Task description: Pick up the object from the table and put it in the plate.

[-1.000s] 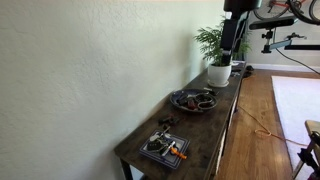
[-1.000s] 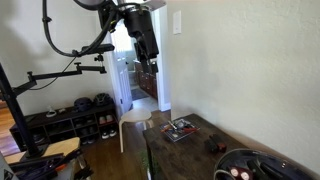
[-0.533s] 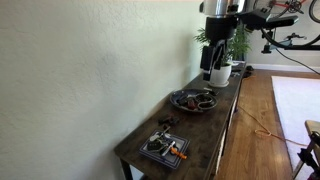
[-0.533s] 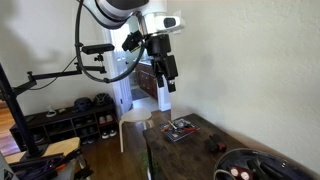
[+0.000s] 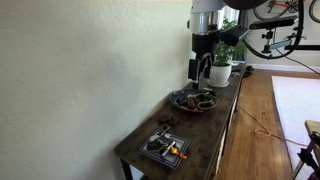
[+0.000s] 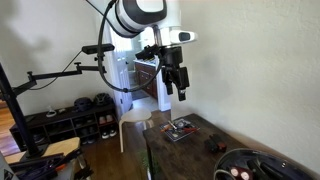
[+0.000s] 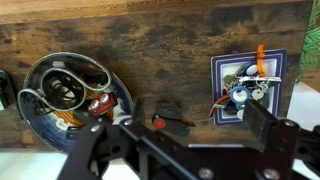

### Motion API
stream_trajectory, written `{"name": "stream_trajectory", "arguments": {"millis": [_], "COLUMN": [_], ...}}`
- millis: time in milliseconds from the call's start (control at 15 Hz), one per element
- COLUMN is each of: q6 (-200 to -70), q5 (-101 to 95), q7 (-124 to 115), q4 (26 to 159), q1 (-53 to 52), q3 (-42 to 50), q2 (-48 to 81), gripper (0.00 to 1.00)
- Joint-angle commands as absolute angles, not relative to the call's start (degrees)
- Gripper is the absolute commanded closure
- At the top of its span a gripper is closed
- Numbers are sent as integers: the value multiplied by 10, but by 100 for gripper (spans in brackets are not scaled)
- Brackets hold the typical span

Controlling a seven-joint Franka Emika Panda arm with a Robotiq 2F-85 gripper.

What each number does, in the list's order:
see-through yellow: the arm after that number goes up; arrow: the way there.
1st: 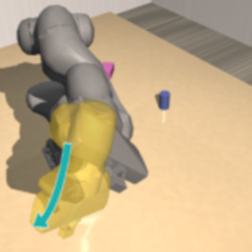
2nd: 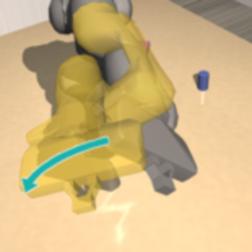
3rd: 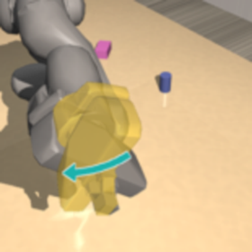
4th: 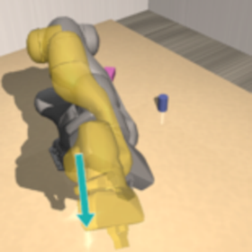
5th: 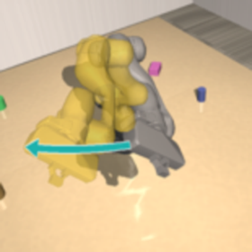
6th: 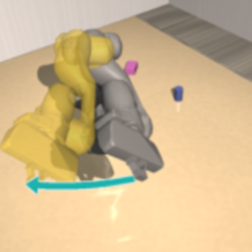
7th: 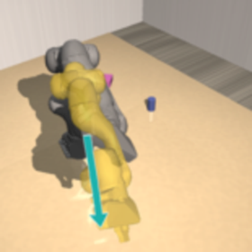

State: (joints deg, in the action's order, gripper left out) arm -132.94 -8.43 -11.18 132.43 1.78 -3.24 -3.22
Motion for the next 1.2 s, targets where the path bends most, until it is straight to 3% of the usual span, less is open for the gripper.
{"name": "stream_trajectory", "arguments": {"millis": [0, 1133], "q6": [-1328, -1399], "q5": [-84, -108], "q7": [-111, -41], "q4": [1322, 1217], "q1": [10, 16], "q3": [-25, 11], "q2": [-32, 144], "gripper": [0, 0]}}
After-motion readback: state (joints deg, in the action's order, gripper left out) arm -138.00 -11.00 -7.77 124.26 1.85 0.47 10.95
